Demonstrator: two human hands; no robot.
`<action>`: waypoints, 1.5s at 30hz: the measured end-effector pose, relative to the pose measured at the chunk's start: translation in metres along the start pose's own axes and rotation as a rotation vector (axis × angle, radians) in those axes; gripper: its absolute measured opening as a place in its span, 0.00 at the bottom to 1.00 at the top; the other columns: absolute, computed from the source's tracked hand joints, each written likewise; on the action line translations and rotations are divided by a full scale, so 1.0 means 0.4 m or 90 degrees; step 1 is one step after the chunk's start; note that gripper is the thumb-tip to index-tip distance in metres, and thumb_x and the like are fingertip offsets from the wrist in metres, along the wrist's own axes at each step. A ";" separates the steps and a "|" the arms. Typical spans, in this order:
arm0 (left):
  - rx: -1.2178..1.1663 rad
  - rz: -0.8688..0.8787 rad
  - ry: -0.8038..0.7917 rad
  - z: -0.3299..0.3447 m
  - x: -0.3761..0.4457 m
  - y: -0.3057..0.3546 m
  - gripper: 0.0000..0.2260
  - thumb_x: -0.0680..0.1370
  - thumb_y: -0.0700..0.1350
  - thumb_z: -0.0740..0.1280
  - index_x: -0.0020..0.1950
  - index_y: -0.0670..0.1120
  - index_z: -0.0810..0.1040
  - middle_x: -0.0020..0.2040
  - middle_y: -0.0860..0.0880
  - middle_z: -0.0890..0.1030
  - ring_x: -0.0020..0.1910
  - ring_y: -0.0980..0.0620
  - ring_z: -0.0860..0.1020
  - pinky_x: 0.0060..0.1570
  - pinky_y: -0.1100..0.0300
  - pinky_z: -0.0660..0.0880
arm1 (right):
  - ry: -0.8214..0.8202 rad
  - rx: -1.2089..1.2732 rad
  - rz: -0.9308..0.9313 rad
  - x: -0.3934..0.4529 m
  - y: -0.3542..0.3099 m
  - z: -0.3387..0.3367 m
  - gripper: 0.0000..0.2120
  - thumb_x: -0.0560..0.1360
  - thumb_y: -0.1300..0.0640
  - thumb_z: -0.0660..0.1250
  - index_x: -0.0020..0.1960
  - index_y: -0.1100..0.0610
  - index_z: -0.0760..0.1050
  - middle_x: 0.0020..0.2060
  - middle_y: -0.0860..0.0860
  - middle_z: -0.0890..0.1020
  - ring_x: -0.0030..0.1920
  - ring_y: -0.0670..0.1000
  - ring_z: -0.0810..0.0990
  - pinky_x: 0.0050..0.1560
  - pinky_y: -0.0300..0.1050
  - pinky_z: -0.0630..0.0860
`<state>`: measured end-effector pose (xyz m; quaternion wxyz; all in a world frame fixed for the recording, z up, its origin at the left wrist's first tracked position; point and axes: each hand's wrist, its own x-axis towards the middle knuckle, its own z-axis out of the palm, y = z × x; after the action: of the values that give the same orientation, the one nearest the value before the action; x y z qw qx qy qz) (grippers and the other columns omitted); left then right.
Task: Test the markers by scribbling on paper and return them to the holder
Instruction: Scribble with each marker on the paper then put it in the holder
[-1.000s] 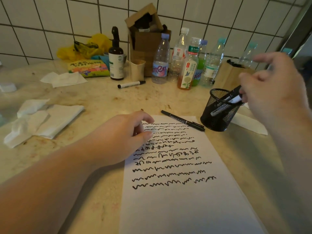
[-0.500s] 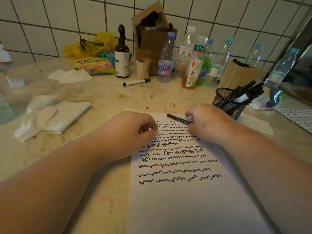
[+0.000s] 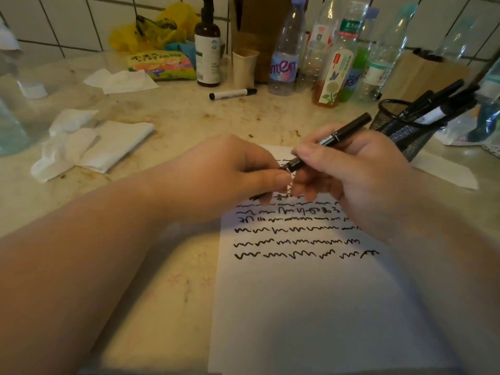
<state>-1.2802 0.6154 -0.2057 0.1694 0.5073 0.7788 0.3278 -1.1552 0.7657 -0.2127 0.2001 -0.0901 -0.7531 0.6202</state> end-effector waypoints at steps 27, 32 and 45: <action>0.273 -0.020 -0.037 0.022 0.023 -0.034 0.13 0.69 0.63 0.58 0.47 0.61 0.75 0.37 0.60 0.76 0.37 0.63 0.73 0.36 0.65 0.69 | -0.223 -0.195 -0.029 -0.052 -0.027 0.026 0.07 0.75 0.57 0.73 0.38 0.54 0.82 0.32 0.52 0.85 0.30 0.48 0.84 0.33 0.40 0.79; 0.267 -0.011 -0.028 0.022 0.020 -0.033 0.15 0.67 0.63 0.57 0.48 0.60 0.75 0.38 0.60 0.76 0.37 0.63 0.73 0.35 0.65 0.68 | -0.267 -0.289 0.018 -0.042 -0.028 0.038 0.12 0.77 0.58 0.71 0.36 0.49 0.82 0.32 0.48 0.86 0.34 0.48 0.86 0.38 0.44 0.84; 0.262 -0.008 -0.016 0.025 0.023 -0.042 0.09 0.74 0.61 0.63 0.50 0.60 0.76 0.39 0.59 0.78 0.38 0.62 0.75 0.39 0.63 0.73 | -0.224 -0.184 -0.034 -0.056 -0.019 0.021 0.04 0.72 0.57 0.71 0.38 0.55 0.81 0.30 0.52 0.84 0.29 0.47 0.81 0.31 0.38 0.76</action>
<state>-1.2896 0.6224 -0.2240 0.0739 0.5305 0.8303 0.1541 -1.1376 0.7477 -0.2108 0.0674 0.0118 -0.8596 0.5064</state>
